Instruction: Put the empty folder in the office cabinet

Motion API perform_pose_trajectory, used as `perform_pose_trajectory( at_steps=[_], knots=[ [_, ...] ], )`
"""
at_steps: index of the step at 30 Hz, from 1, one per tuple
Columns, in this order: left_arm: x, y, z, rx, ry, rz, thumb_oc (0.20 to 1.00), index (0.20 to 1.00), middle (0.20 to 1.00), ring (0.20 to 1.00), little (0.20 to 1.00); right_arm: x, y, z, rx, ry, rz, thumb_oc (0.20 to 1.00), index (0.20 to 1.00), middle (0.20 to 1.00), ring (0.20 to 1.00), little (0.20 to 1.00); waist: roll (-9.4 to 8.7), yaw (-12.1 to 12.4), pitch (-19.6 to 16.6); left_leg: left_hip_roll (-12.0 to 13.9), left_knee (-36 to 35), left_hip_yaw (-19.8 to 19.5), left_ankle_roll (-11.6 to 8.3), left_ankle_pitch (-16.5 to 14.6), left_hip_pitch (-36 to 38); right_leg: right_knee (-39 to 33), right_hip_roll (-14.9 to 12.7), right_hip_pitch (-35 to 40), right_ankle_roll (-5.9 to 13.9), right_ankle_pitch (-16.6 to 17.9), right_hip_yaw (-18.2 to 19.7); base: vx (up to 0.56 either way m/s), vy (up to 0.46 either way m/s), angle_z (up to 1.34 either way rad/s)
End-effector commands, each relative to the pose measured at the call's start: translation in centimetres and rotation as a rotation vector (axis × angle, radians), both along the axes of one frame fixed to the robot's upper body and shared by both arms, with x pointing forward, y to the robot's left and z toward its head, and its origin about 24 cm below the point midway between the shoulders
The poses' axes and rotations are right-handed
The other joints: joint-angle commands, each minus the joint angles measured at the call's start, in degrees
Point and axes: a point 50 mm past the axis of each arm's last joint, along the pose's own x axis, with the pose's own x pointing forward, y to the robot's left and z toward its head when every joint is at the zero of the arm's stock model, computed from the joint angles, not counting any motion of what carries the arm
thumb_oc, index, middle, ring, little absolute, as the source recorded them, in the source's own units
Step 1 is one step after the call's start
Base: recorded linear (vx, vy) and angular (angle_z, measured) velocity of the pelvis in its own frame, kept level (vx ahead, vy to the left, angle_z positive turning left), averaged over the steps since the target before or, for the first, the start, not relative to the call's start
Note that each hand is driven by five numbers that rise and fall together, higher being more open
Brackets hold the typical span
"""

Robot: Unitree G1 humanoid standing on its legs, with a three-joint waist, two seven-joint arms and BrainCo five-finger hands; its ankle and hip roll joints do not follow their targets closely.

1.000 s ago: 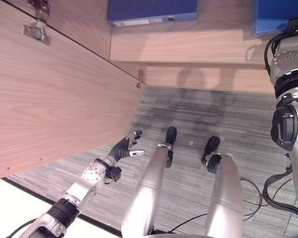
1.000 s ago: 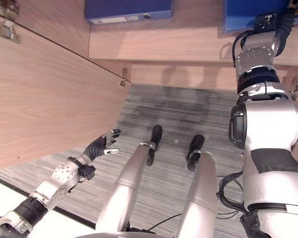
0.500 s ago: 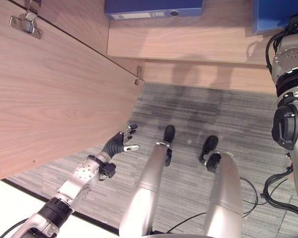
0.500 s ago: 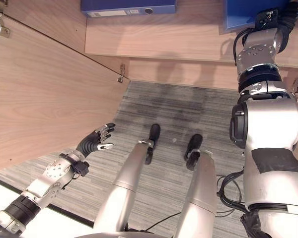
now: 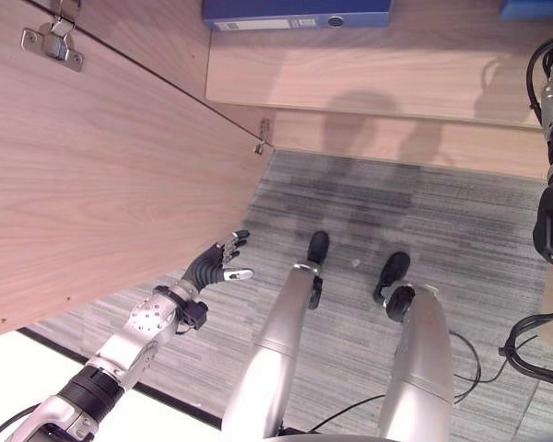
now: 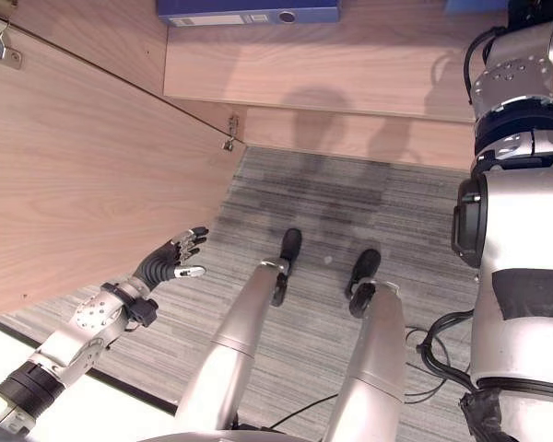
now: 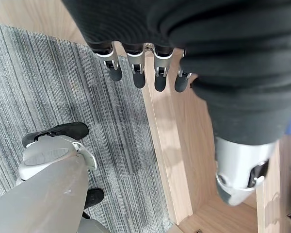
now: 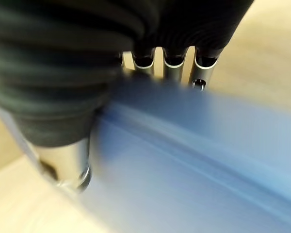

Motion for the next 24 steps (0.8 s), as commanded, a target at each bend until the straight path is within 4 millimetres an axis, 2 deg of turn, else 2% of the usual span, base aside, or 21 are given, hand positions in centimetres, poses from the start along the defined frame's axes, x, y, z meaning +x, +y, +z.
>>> perform_pose_trajectory(
  at_steps=[1, 11, 16, 21, 24],
  knots=[
    [-0.8, 1.4, 0.3, -0.004, -0.014, 0.023, 1.000, 1.000, 1.000, 1.000, 1.000, -2.1, -0.7, 4.1, -0.175, -0.092, -0.074, 1.000, 1.000, 1.000, 1.000, 1.000, 0.33, 2.13, -3.74, 1.57, -3.86, 0.26, 1.10, -7.07, 5.58, 0.20, 1.62, 5.53, 6.26, -9.31, 1.96, 0.00, 0.000, 0.00],
    [-0.9, 1.6, 0.4, 0.004, -0.012, 0.037, 1.000, 1.000, 1.000, 1.000, 1.000, -1.5, -0.2, 3.6, -0.216, -0.009, -0.053, 1.000, 1.000, 1.000, 1.000, 1.000, 0.16, 2.13, -4.00, 1.51, -6.05, 0.23, 1.18, -6.20, 6.36, -1.03, 1.38, 6.14, 6.56, -8.59, 1.70, 0.00, 0.000, 0.00],
    [-1.0, 1.8, 0.3, 0.008, -0.010, 0.050, 1.000, 1.000, 1.000, 1.000, 1.000, -0.9, 0.1, 2.5, -0.206, 0.029, -0.039, 1.000, 1.000, 1.000, 1.000, 1.000, 0.24, 1.84, -3.95, 1.46, -6.05, 0.34, 1.45, -6.35, 6.64, -1.14, 1.48, 6.37, 6.67, -8.39, 1.80, 0.00, 0.000, 0.00],
    [-0.7, 2.0, 0.4, 0.005, -0.020, 0.074, 1.000, 1.000, 1.000, 1.000, 1.000, 0.0, -0.1, 0.2, -0.147, 0.064, -0.016, 1.000, 1.000, 1.000, 1.000, 1.000, -0.02, 1.48, -3.52, 1.59, -5.96, 0.56, 1.37, -6.44, 7.25, -1.51, 1.58, 7.15, 6.58, -8.49, 1.60, 0.00, 0.000, 0.00],
    [-0.3, 2.1, 1.0, -0.016, -0.043, 0.090, 1.000, 1.000, 1.000, 1.000, 1.000, 0.6, -1.1, -3.1, -0.046, 0.119, -0.002, 1.000, 1.000, 1.000, 1.000, 1.000, -0.32, 1.19, -3.15, 1.65, -5.97, 0.65, 1.09, -6.60, 7.42, -1.88, 1.61, 7.49, 6.54, -8.64, 1.45, 0.00, 0.000, 0.00]
  ],
)
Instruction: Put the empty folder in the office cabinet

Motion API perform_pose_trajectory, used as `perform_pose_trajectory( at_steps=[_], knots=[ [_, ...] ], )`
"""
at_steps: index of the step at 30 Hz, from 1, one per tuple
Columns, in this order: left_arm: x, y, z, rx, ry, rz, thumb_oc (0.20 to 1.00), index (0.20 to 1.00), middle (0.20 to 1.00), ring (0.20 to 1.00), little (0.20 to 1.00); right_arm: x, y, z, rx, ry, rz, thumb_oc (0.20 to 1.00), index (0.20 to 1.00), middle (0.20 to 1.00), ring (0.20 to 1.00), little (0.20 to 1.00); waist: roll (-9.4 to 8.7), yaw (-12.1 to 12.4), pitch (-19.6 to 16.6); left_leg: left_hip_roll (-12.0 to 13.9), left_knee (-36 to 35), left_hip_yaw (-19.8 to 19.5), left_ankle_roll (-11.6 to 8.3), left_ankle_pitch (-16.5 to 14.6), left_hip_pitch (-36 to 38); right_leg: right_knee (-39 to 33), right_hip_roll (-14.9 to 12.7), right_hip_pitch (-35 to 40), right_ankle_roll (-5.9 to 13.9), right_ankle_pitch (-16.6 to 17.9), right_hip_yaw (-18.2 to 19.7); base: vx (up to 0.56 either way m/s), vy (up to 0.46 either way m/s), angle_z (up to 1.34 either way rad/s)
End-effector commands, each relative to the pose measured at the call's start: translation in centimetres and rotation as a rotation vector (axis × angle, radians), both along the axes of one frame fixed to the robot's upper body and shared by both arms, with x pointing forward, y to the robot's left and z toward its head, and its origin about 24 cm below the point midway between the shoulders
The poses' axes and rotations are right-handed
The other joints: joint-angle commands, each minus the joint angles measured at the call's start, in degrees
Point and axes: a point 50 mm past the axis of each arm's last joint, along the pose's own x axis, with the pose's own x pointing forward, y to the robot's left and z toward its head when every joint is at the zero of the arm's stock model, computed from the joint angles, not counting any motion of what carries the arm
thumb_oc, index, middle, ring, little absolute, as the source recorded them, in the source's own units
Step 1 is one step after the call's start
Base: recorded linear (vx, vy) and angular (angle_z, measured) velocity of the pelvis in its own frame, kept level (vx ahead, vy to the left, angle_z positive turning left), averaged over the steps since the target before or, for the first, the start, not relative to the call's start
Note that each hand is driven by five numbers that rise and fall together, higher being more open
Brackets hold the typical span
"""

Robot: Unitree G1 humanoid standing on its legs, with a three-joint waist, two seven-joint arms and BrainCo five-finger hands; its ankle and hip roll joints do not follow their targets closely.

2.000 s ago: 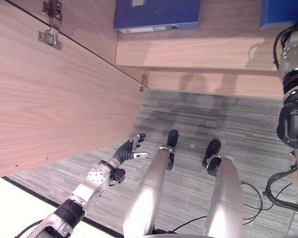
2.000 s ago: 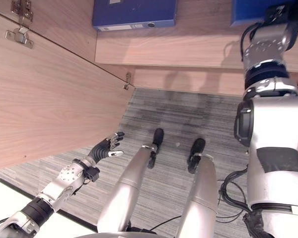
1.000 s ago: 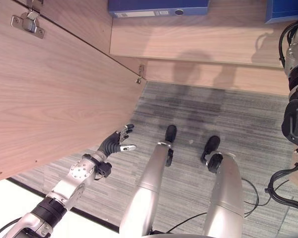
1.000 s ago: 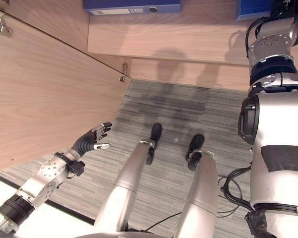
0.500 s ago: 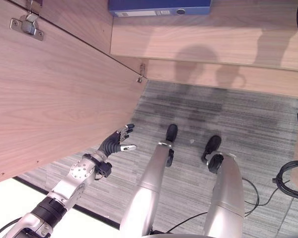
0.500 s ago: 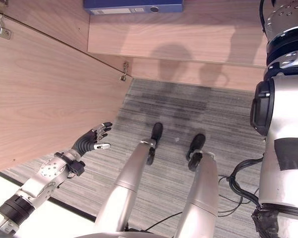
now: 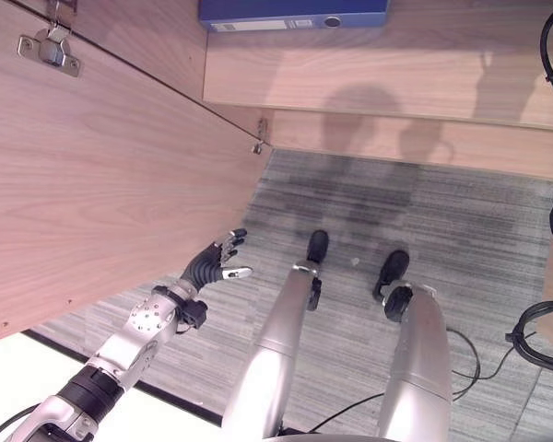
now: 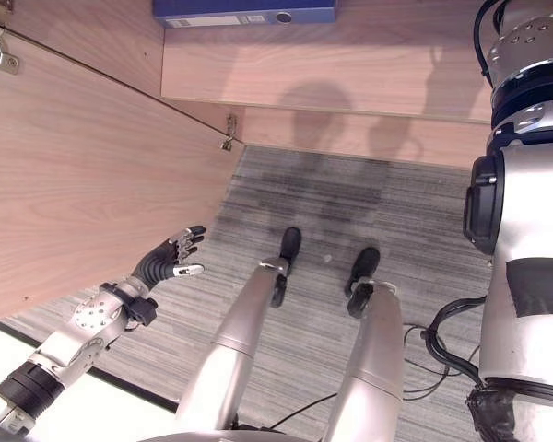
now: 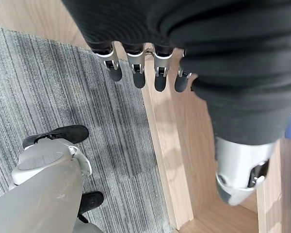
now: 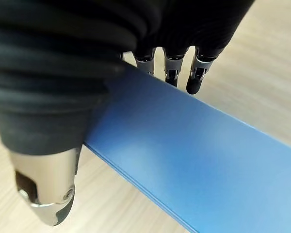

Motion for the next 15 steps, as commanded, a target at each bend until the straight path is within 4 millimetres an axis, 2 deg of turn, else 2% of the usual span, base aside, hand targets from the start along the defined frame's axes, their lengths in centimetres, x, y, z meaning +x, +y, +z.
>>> perform_pose_trajectory(
  at_steps=[1, 3, 4, 7, 9, 15],
  knots=[
    [-0.4, 1.9, 1.0, -0.013, -0.043, 0.061, 1.000, 1.000, 1.000, 1.000, 1.000, 0.6, -1.1, -3.6, 0.005, 0.082, -0.029, 1.000, 1.000, 1.000, 1.000, 1.000, -0.17, 1.78, -3.04, 1.67, -3.55, 0.94, 1.25, -7.72, 6.11, 0.65, 1.44, 6.18, 6.17, -9.41, 1.87, 0.00, 0.000, 0.00],
    [-0.3, 1.8, 1.1, -0.011, -0.053, 0.062, 1.000, 1.000, 1.000, 1.000, 1.000, 1.0, -1.3, -6.2, 0.069, 0.152, -0.022, 1.000, 1.000, 1.000, 1.000, 1.000, -0.28, 1.75, -2.86, 1.71, -3.46, 1.12, 1.41, -7.89, 5.86, 0.61, 1.46, 6.16, 6.09, -9.41, 1.77, 0.00, 0.000, 0.00],
    [-0.3, 1.8, 1.1, -0.009, -0.052, 0.062, 1.000, 1.000, 1.000, 1.000, 1.000, 1.0, -1.3, -6.3, 0.070, 0.153, -0.022, 1.000, 1.000, 1.000, 1.000, 1.000, -0.33, 1.78, -2.89, 1.72, -3.45, 1.12, 1.42, -7.90, 5.87, 0.61, 1.46, 6.17, 6.08, -9.41, 1.77, 0.00, 0.000, 0.00],
    [-0.1, 1.4, 1.1, -0.022, -0.062, 0.067, 1.000, 1.000, 1.000, 1.000, 1.000, 1.7, -0.8, -10.0, 0.134, 0.246, 0.000, 1.000, 1.000, 1.000, 1.000, 1.000, 0.01, 1.94, -2.06, 1.65, -3.88, 1.32, 1.90, -7.98, 6.25, 0.20, 1.64, 6.54, 6.09, -9.28, 1.77, 0.00, 0.000, 0.00],
    [-0.1, 1.3, 1.0, -0.025, -0.062, 0.068, 1.000, 1.000, 1.000, 1.000, 1.000, 1.9, -0.6, -10.4, 0.141, 0.244, 0.011, 1.000, 1.000, 1.000, 1.000, 1.000, 0.03, 1.94, -1.87, 1.60, -4.18, 1.26, 2.05, -7.89, 6.48, 0.10, 1.71, 6.59, 6.23, -9.10, 1.97, 0.00, 0.009, -0.03],
    [-0.1, 1.3, 0.9, -0.068, -0.055, 0.076, 1.000, 1.000, 1.000, 1.000, 1.000, 1.5, -1.7, -12.0, 0.170, 0.242, 0.005, 1.000, 1.000, 1.000, 1.000, 1.000, 0.30, 1.97, -1.26, 1.38, -4.91, 1.43, 2.27, -7.56, 7.13, -0.42, 1.51, 7.14, 6.19, -8.86, 2.03, 0.00, 0.000, 0.00]
  ],
)
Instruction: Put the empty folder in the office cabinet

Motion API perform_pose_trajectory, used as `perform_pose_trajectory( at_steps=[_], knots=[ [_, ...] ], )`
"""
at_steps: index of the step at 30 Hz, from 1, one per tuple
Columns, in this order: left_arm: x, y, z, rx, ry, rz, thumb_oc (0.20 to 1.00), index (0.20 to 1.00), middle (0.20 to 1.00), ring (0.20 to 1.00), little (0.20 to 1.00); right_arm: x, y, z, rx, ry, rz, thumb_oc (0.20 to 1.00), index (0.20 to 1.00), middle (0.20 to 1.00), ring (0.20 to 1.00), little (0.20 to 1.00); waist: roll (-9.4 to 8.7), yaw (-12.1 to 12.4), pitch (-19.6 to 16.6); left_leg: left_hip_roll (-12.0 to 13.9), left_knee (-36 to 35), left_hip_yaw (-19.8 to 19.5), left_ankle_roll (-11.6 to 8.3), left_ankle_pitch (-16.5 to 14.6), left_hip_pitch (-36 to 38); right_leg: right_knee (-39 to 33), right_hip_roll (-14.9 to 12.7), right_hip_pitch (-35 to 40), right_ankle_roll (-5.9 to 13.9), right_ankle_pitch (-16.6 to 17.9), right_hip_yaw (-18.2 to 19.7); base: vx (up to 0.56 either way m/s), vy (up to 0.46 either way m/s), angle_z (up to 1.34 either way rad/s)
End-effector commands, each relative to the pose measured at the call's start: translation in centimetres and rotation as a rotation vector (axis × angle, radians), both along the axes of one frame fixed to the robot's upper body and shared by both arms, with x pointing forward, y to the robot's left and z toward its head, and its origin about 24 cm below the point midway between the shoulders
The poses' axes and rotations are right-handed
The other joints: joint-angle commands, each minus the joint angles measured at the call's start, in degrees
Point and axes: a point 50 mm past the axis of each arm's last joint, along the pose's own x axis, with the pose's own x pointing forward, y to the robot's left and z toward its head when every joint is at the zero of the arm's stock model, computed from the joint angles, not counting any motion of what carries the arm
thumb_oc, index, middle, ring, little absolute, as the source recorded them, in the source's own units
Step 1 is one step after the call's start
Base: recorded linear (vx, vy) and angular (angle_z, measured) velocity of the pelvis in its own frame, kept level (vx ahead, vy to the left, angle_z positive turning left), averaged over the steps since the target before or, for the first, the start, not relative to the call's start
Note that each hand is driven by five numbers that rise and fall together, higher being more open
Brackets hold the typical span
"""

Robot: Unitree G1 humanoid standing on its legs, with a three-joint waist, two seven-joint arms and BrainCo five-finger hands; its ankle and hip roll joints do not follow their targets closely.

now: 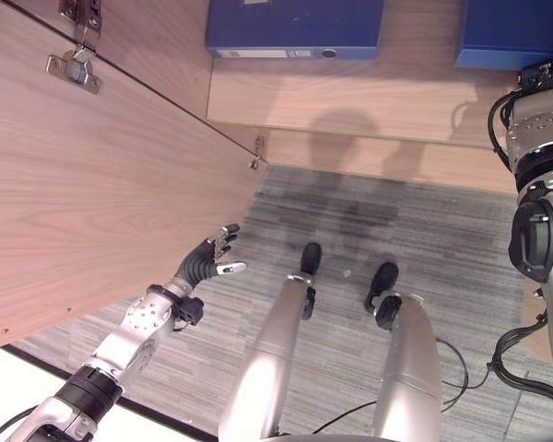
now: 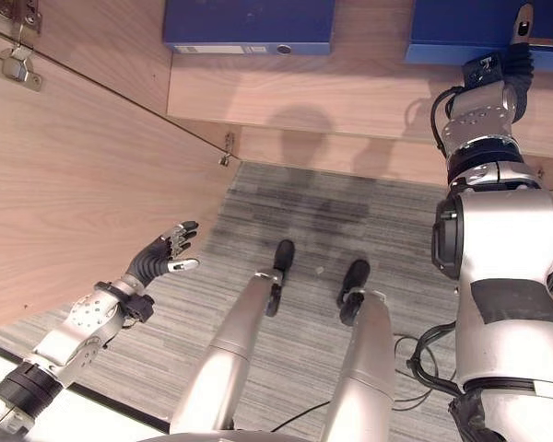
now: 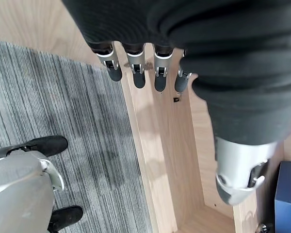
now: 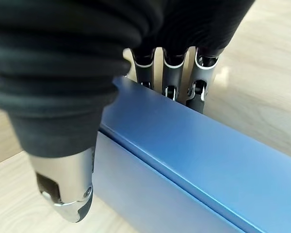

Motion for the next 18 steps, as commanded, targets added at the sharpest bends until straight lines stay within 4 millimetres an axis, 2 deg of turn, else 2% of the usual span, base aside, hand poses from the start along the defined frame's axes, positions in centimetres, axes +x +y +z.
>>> perform_pose_trajectory(
  at_steps=[1, 7, 14, 15, 16, 17, 18],
  knots=[
    [-0.1, 0.4, 0.9, -0.061, -0.050, 0.013, 1.000, 1.000, 1.000, 1.000, 1.000, -0.4, -1.5, -3.7, 0.054, 0.083, -0.018, 1.000, 1.000, 1.000, 1.000, 1.000, 2.46, 1.80, 1.41, 1.35, -2.99, 0.89, 2.00, -7.33, 4.75, 1.33, 1.48, 5.15, 5.92, -8.90, 1.63, 0.00, 0.000, 0.00],
    [-0.1, 0.4, 1.0, -0.067, -0.049, 0.010, 1.000, 1.000, 1.000, 1.000, 1.000, -0.6, -1.9, -4.9, 0.078, 0.095, -0.025, 1.000, 1.000, 1.000, 1.000, 1.000, 2.43, 1.74, 1.29, 1.23, -3.93, 0.94, 2.02, -7.18, 5.42, 0.55, 1.75, 5.74, 5.85, -8.79, 1.64, 0.00, 0.000, 0.00],
    [0.0, 0.3, 1.0, -0.078, -0.051, 0.016, 1.000, 1.000, 1.000, 1.000, 1.000, -0.6, -1.8, -4.9, 0.079, 0.090, -0.024, 1.000, 1.000, 1.000, 1.000, 1.000, 2.43, 2.04, 1.40, 1.50, -5.91, 0.97, 1.85, -6.19, 6.33, -0.59, 1.90, 6.55, 6.04, -8.16, 1.69, 0.00, 0.000, 0.00],
    [0.1, 0.2, 0.9, -0.079, -0.050, 0.016, 1.000, 1.000, 1.000, 1.000, 1.000, -0.5, -1.7, -5.3, 0.086, 0.099, -0.025, 1.000, 1.000, 1.000, 1.000, 1.000, 2.51, 2.02, 1.40, 1.49, -6.43, 1.00, 1.87, -5.99, 6.56, -0.90, 1.99, 6.77, 6.11, -8.03, 1.68, 0.00, 0.000, 0.00],
    [0.1, 0.1, 0.9, -0.083, -0.053, 0.015, 1.000, 1.000, 1.000, 1.000, 1.000, -0.7, -1.9, -7.0, 0.127, 0.137, -0.036, 1.000, 1.000, 1.000, 1.000, 1.000, 2.69, 1.97, 1.55, 1.51, -8.12, 0.95, 1.80, -5.40, 7.48, -1.99, 2.15, 7.43, 6.20, -7.71, 1.59, 0.00, 0.000, 0.00],
    [0.1, 0.0, 0.9, -0.086, -0.052, 0.011, 1.000, 1.000, 1.000, 1.000, 1.000, -0.9, -2.1, -7.8, 0.144, 0.152, -0.041, 1.000, 1.000, 1.000, 1.000, 1.000, 2.71, 1.94, 1.61, 1.52, -8.81, 0.85, 1.81, -5.17, 7.89, -2.41, 2.20, 7.75, 6.32, -7.57, 1.55, 0.00, 0.000, 0.00],
    [0.1, 0.0, 0.8, -0.084, -0.050, 0.010, 1.000, 1.000, 1.000, 1.000, 1.000, -0.9, -2.1, -7.9, 0.146, 0.153, -0.041, 1.000, 1.000, 1.000, 1.000, 1.000, 2.68, 1.97, 1.57, 1.51, -8.98, 0.82, 1.82, -5.09, 8.04, -2.53, 2.19, 7.89, 6.33, -7.52, 1.52, 0.00, 0.000, 0.00]
  ],
)
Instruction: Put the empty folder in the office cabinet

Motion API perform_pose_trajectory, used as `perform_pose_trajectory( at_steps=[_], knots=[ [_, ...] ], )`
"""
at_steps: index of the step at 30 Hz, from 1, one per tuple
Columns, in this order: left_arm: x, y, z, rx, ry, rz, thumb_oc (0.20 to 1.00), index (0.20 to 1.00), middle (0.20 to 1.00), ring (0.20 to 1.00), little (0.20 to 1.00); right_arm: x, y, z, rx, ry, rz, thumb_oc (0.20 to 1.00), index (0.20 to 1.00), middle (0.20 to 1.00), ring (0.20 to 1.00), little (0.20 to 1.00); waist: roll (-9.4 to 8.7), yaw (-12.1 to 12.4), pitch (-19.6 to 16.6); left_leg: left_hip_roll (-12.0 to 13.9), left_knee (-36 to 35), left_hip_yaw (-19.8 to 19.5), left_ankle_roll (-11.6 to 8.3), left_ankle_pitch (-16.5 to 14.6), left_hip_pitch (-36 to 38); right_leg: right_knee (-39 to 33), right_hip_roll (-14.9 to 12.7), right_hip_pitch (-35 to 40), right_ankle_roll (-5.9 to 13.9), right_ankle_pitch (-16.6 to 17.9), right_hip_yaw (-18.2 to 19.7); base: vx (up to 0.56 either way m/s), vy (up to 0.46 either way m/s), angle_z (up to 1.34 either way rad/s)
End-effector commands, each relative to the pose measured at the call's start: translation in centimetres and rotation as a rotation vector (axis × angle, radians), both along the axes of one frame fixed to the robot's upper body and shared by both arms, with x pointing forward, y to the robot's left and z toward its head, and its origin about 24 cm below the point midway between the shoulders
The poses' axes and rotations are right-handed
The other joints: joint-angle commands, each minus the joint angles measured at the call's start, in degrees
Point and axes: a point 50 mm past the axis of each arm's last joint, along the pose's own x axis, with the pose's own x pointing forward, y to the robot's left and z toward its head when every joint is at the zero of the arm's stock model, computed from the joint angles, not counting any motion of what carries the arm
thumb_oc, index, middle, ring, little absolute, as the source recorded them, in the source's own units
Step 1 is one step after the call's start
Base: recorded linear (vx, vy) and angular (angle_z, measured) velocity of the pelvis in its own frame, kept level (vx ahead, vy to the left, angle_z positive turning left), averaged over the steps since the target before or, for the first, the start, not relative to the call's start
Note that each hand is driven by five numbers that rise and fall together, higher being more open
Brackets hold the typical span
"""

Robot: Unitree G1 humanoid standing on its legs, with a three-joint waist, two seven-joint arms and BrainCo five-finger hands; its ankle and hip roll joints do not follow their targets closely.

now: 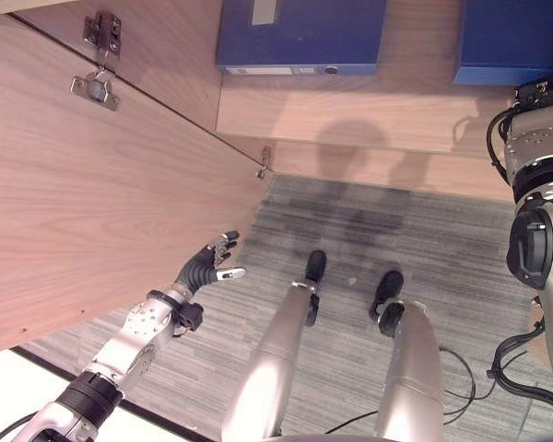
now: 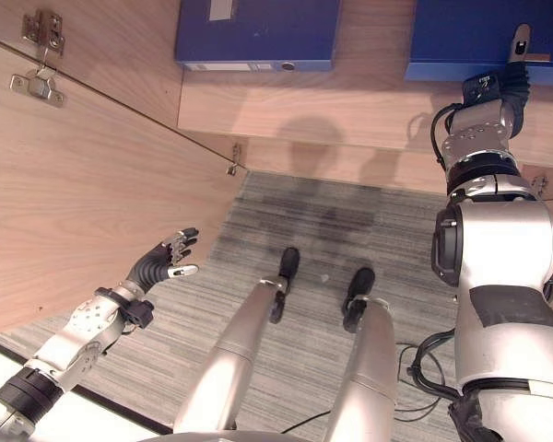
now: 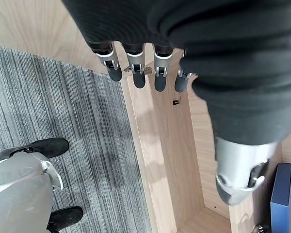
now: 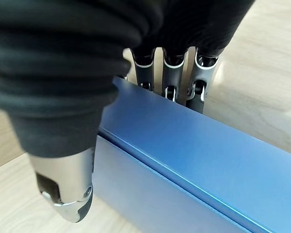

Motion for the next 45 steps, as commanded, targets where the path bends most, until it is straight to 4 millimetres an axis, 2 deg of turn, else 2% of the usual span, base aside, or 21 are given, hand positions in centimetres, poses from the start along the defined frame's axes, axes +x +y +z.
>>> perform_pose_trajectory(
  at_steps=[1, 5, 6, 8, 9, 18, 27, 28, 29, 32, 33, 34, 35, 36, 39, 40, 43, 45],
  knots=[
    [0.5, 0.1, 1.6, -0.070, -0.080, 0.020, 1.000, 1.000, 1.000, 1.000, 1.000, -0.9, -1.2, -6.3, 0.169, 0.155, -0.052, 1.000, 1.000, 1.000, 1.000, 1.000, 1.77, 1.08, 3.36, 1.52, -6.32, 0.70, 1.66, -5.41, 5.41, -0.14, 2.06, 5.51, 5.97, -7.67, 1.66, 0.00, 0.000, 0.00],
    [0.5, 0.0, 1.4, -0.068, -0.074, 0.021, 1.000, 1.000, 1.000, 1.000, 1.000, -1.2, -1.2, -8.0, 0.225, 0.199, -0.072, 1.000, 1.000, 1.000, 1.000, 1.000, 1.82, 0.92, 3.29, 1.58, -8.06, 0.59, 1.58, -4.77, 6.71, -1.65, 2.11, 6.92, 6.23, -7.22, 1.65, 0.00, 0.000, 0.00],
    [0.5, -0.1, 1.2, -0.067, -0.070, 0.021, 1.000, 1.000, 1.000, 1.000, 1.000, -1.4, -1.1, -9.3, 0.251, 0.236, -0.083, 1.000, 1.000, 1.000, 1.000, 1.000, 1.92, 0.92, 3.18, 1.61, -9.56, 0.52, 1.53, -4.38, 7.95, -2.54, 2.15, 7.79, 6.46, -6.83, 1.51, 0.00, 0.000, 0.00],
    [0.4, -0.2, 1.1, -0.063, -0.066, 0.018, 1.000, 1.000, 1.000, 1.000, 1.000, -1.5, -1.0, -9.8, 0.262, 0.250, -0.086, 1.000, 1.000, 1.000, 1.000, 1.000, 1.91, 0.93, 3.19, 1.62, -10.23, 0.43, 1.49, -4.03, 8.56, -3.10, 2.17, 8.36, 6.55, -6.57, 1.49, 0.00, 0.000, 0.00],
    [0.4, -0.2, 1.1, -0.068, -0.064, 0.021, 1.000, 1.000, 1.000, 1.000, 1.000, -1.6, -0.6, -11.0, 0.290, 0.279, -0.086, 1.000, 1.000, 1.000, 1.000, 1.000, 1.83, 0.98, 3.09, 1.58, -11.92, 0.27, 1.29, -3.44, 9.87, -4.58, 2.20, 9.65, 6.73, -6.21, 1.34, 0.00, 0.000, 0.00],
    [0.4, -0.4, 0.7, -0.101, -0.048, 0.018, 1.000, 1.000, 1.000, 1.000, 1.000, -2.3, -0.3, -14.1, 0.318, 0.341, -0.081, 1.000, 1.000, 1.000, 1.000, 1.000, 1.42, 1.22, 2.49, 1.54, -17.82, -0.58, 0.52, -1.03, 14.14, -9.47, 2.13, 13.79, 7.10, -4.78, 0.38, 0.00, -0.002, 0.01],
    [0.3, -0.5, 0.5, -0.124, -0.034, 0.016, 1.000, 1.000, 1.000, 1.000, 1.000, -3.1, -0.7, -15.8, 0.341, 0.375, -0.097, 1.000, 1.000, 1.000, 1.000, 1.000, 1.15, 1.64, 1.99, 1.81, -22.60, -1.35, 0.20, 1.14, 17.23, -12.83, 2.21, 16.47, 7.48, -3.32, -0.65, 0.00, -0.004, 0.03],
    [0.2, -0.5, 0.4, -0.123, -0.032, 0.016, 1.000, 1.000, 1.000, 1.000, 1.000, -3.2, -0.7, -15.8, 0.342, 0.377, -0.096, 1.000, 1.000, 1.000, 1.000, 1.000, 1.35, 1.80, 2.41, 2.00, -22.58, -0.79, 0.32, 2.39, 16.84, -12.93, 2.02, 16.16, 7.20, -2.10, -1.54, 0.00, 0.000, 0.00],
    [0.3, -0.5, 0.4, -0.127, -0.032, 0.016, 1.000, 1.000, 1.000, 1.000, 1.000, -3.1, -0.8, -15.7, 0.343, 0.374, -0.098, 1.000, 1.000, 1.000, 1.000, 1.000, 1.15, 1.74, 1.92, 1.82, -22.77, -1.41, 0.17, 1.22, 17.38, -13.01, 2.16, 16.72, 7.41, -3.39, -0.64, 0.01, -0.011, -0.03],
    [0.1, -0.3, 0.3, -0.125, -0.026, 0.022, 1.000, 1.000, 1.000, 1.000, 1.000, -2.9, -1.1, -14.7, 0.339, 0.347, -0.099, 1.000, 1.000, 1.000, 1.000, 1.000, 1.00, 1.87, 1.77, 1.65, -22.35, -1.52, 0.07, 0.93, 17.45, -12.76, 2.01, 17.08, 7.27, -3.85, -0.65, 0.04, -0.014, 0.00],
    [0.0, 0.0, 0.3, -0.119, -0.025, 0.030, 1.000, 1.000, 1.000, 1.000, 1.000, -2.3, -1.1, -12.8, 0.310, 0.310, -0.088, 1.000, 1.000, 1.000, 1.000, 1.000, 0.98, 2.00, 1.75, 1.69, -22.51, -1.67, -0.06, 0.87, 17.82, -12.62, 1.93, 17.25, 7.24, -3.99, -0.70, 0.00, -0.044, -0.02],
    [-0.2, 0.3, 0.2, -0.105, -0.017, 0.031, 1.000, 1.000, 1.000, 1.000, 1.000, -1.6, -1.4, -9.5, 0.265, 0.233, -0.080, 1.000, 1.000, 1.000, 1.000, 1.000, 0.71, 2.49, 1.35, 1.66, -22.48, -1.71, -0.16, 1.03, 17.87, -12.52, 1.91, 17.25, 7.23, -3.76, -0.82, 0.00, -0.043, -0.01],
    [-0.1, 0.3, 0.3, -0.109, -0.021, 0.032, 1.000, 1.000, 1.000, 1.000, 1.000, -1.5, -1.4, -9.2, 0.262, 0.231, -0.080, 1.000, 1.000, 1.000, 1.000, 1.000, 0.83, 2.43, 1.50, 1.67, -22.50, -1.70, -0.17, 1.06, 17.82, -12.51, 1.92, 17.18, 7.23, -3.72, -0.80, 0.00, -0.038, -0.02],
    [-0.2, 0.4, 0.3, -0.107, -0.021, 0.034, 1.000, 1.000, 1.000, 1.000, 1.000, -1.3, -1.5, -7.7, 0.234, 0.201, -0.075, 1.000, 1.000, 1.000, 1.000, 1.000, 0.80, 2.56, 1.46, 1.72, -22.64, -1.69, -0.21, 1.11, 17.88, -12.48, 1.92, 17.15, 7.24, -3.65, -0.74, 0.00, 0.000, 0.00],
    [-0.4, 0.6, 0.3, -0.091, -0.014, 0.030, 1.000, 1.000, 1.000, 1.000, 1.000, -0.8, -1.4, -2.0, 0.125, 0.082, -0.063, 1.000, 1.000, 1.000, 1.000, 1.000, 0.53, 3.07, 1.30, 1.91, -22.87, -1.70, -0.41, 1.38, 18.00, -12.41, 1.96, 17.21, 7.22, -3.47, -0.79, 0.00, -0.035, 0.02],
    [-0.5, 0.6, 0.1, -0.083, -0.004, 0.028, 1.000, 1.000, 1.000, 1.000, 1.000, -0.9, -1.5, 0.6, 0.056, 0.037, -0.067, 1.000, 1.000, 1.000, 1.000, 1.000, 0.37, 3.25, 1.10, 1.99, -23.41, -1.75, -0.67, 1.58, 18.54, -13.02, 2.07, 17.81, 7.11, -3.60, -0.81, 0.00, 0.000, 0.00],
    [-0.6, 0.4, 0.0, -0.079, 0.002, 0.017, 1.000, 1.000, 1.000, 1.000, 1.000, -0.9, -1.5, 1.8, -0.007, 0.026, -0.066, 1.000, 1.000, 1.000, 1.000, 1.000, 0.27, 3.31, 0.89, 2.13, -23.89, -1.76, -0.99, 2.01, 19.02, -13.55, 2.11, 18.45, 7.08, -3.32, -1.12, -0.01, -0.022, 0.05],
    [-0.6, 0.3, -0.1, -0.081, 0.005, 0.014, 1.000, 1.000, 1.000, 1.000, 1.000, -0.9, -1.4, 1.7, -0.018, 0.035, -0.062, 1.000, 1.000, 1.000, 1.000, 1.000, 0.33, 3.33, 0.85, 2.19, -24.29, -1.86, -1.05, 2.12, 19.47, -14.02, 2.23, 19.01, 7.06, -3.27, -1.23, -0.01, -0.022, 0.05]
  ],
)
